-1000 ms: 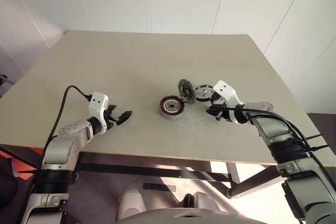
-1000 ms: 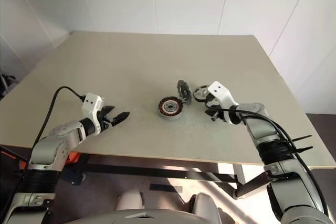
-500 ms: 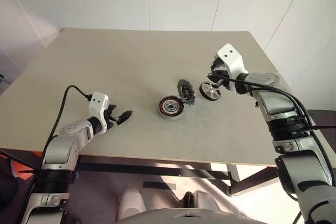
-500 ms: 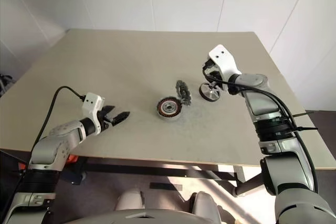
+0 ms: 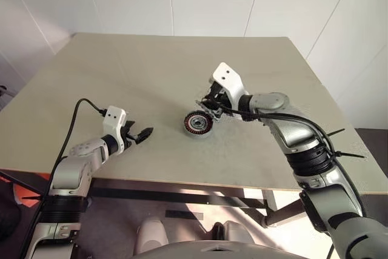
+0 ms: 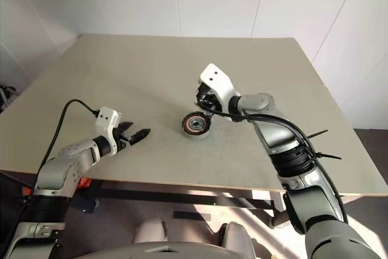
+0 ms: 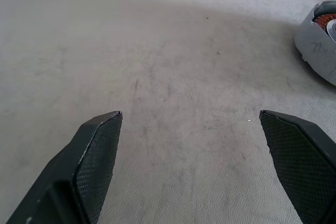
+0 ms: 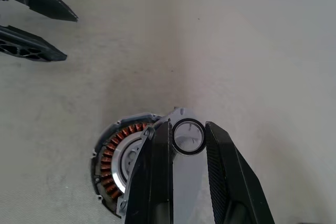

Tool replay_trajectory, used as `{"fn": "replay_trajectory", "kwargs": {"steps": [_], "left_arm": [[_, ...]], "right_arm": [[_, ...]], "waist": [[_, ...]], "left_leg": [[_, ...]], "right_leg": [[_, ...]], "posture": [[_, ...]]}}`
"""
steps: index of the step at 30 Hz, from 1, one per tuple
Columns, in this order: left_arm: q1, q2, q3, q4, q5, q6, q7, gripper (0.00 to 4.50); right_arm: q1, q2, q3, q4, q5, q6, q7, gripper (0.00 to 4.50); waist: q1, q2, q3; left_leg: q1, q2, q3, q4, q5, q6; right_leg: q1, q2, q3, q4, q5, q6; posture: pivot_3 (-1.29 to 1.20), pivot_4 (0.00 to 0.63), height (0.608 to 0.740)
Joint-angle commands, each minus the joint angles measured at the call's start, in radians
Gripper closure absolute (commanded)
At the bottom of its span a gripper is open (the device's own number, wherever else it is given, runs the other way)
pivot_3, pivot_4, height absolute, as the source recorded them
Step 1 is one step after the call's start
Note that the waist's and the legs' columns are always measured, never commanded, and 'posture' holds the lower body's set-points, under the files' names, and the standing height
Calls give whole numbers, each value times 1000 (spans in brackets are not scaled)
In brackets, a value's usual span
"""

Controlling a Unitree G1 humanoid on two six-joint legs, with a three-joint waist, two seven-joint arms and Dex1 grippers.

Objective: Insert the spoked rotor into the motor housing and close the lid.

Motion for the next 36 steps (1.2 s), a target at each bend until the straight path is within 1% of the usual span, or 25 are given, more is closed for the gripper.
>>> {"fn": "replay_trajectory", "kwargs": {"steps": [1,8,10,15,19,25,36], "left_arm": [[-7,4,3,-26,4,-10,3,68],[8,-9,-2,-36,3,-13,8,68],[8,-14,-5,-32,5,-15,9,68],[-4,-23,-12,-14,10,-20,8,68],[-10,-27,-12,-6,14,-21,6,68],[9,-19,4,-12,11,-17,8,68],[19,-17,19,-22,8,-17,17,68]], "right_arm": [[-14,1,8,-53,8,-5,2,3926],[-55,2,2,-97,16,4,1,3926],[-90,5,-12,-118,30,23,2,3926],[-152,49,-7,-122,62,55,-5,3926],[-146,93,44,-50,33,32,-36,3926],[-116,145,77,-31,47,70,-61,3926],[-63,110,103,73,-6,33,-93,3926]], "waist": [[0,0,0],[0,0,0],[0,0,0],[0,0,0],[0,0,0],[0,0,0],[0,0,0]], "left_leg": [[0,0,0,0,0,0],[0,0,0,0,0,-1],[0,0,0,0,0,-1],[1,0,0,0,0,-1],[1,0,0,0,1,-1],[0,0,0,0,1,-1],[1,0,0,0,2,-3]], "right_leg": [[0,0,0,0,0,0],[0,0,0,0,0,0],[0,0,0,0,0,0],[0,0,0,1,0,0],[0,0,0,1,0,0],[0,0,0,1,0,0],[0,0,0,2,0,0]], "posture": [[0,0,740],[0,0,740],[0,0,740],[0,0,740],[0,0,740],[0,0,740],[0,0,740]]}}
